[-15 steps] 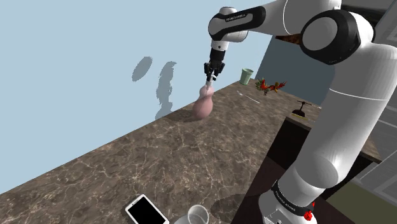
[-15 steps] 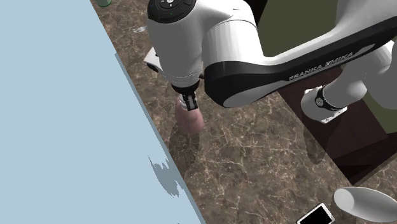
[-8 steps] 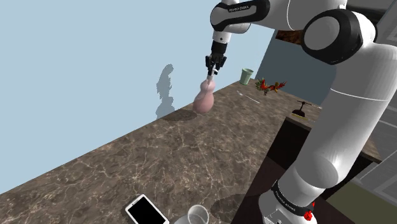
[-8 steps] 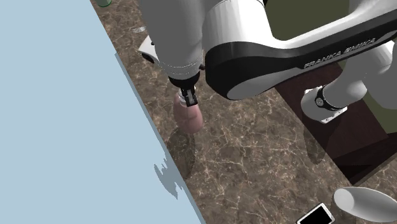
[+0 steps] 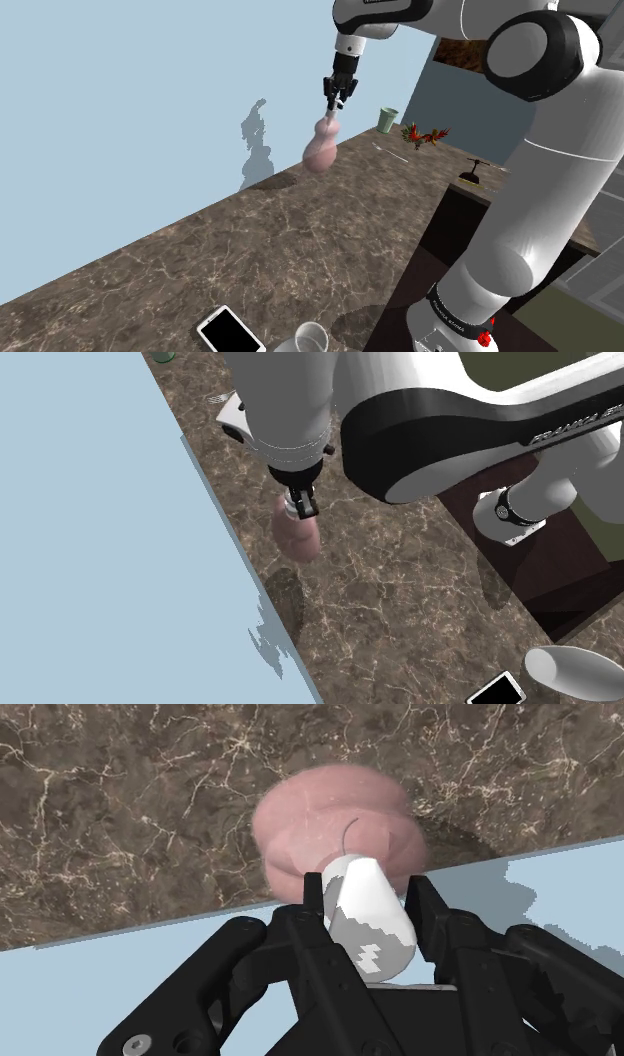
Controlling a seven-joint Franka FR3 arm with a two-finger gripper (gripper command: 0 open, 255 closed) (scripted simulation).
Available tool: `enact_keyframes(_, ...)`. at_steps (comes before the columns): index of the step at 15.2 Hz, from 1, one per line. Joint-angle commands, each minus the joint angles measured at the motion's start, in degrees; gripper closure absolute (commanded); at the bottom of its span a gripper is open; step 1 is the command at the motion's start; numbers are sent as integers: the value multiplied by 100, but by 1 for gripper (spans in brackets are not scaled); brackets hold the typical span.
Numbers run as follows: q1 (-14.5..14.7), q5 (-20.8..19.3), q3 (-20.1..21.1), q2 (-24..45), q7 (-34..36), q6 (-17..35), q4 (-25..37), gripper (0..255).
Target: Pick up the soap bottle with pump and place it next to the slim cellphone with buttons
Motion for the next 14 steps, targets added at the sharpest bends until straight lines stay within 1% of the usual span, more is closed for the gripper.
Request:
enact_keyframes(1, 124, -37, 76, -220, 201, 73, -283, 255)
enact_keyframes(7, 528, -117, 405, -911, 943, 255, -1153, 255)
enact_keyframes(14, 964, -103, 869, -1474, 1841, 355, -1817, 255)
